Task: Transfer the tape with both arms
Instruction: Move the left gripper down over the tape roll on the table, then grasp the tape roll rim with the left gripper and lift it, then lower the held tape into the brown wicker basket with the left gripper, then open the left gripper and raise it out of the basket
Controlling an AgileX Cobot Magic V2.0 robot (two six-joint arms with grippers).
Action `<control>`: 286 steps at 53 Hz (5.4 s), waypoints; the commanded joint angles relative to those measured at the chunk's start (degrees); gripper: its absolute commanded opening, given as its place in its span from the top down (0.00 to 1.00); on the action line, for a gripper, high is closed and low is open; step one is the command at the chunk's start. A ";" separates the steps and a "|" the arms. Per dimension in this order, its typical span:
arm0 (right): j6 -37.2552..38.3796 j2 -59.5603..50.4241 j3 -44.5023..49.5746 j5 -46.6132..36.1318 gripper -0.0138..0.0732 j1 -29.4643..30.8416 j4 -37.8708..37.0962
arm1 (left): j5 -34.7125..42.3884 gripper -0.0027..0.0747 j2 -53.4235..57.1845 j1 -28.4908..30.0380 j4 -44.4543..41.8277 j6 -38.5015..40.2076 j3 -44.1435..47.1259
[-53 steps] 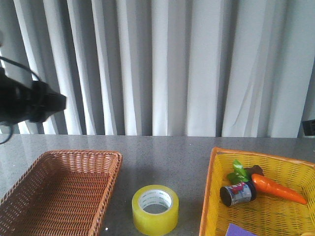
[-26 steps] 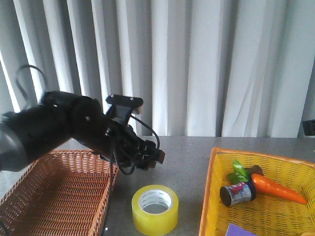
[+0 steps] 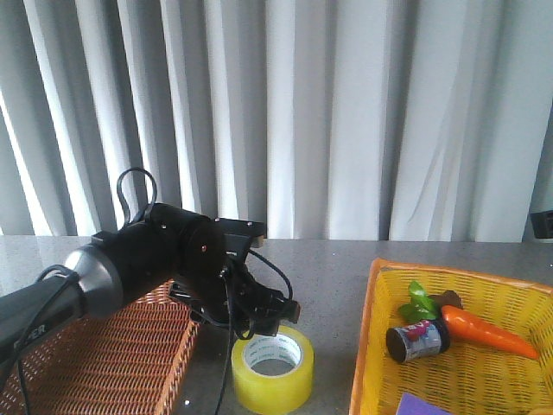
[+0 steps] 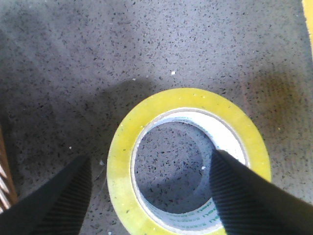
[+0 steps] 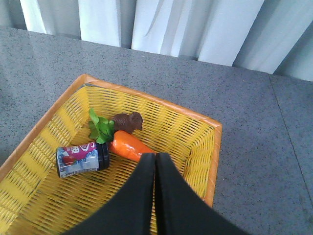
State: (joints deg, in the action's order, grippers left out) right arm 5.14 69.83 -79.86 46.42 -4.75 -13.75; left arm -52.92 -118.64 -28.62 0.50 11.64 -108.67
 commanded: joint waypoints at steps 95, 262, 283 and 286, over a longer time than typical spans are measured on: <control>-0.04 -1.19 -1.47 -3.43 0.85 0.07 -1.27 | 9.93 0.97 8.73 -0.66 -0.80 5.32 -2.40; -0.04 -1.19 -1.47 -3.43 0.85 0.07 -1.27 | -4.41 0.33 6.20 23.54 -4.74 -3.61 -0.76; -0.04 -1.19 -1.47 -3.43 0.85 0.07 -1.27 | 0.44 0.45 21.48 23.54 4.31 -3.79 -12.13; -0.04 -1.19 -1.47 -3.43 0.85 0.07 -1.27 | 1.05 0.53 24.25 23.54 4.30 -3.79 -12.13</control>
State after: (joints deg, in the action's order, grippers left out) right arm 5.26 69.83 -79.86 46.42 -4.75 -13.75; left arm -56.24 -100.72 -5.12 3.59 7.90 -118.73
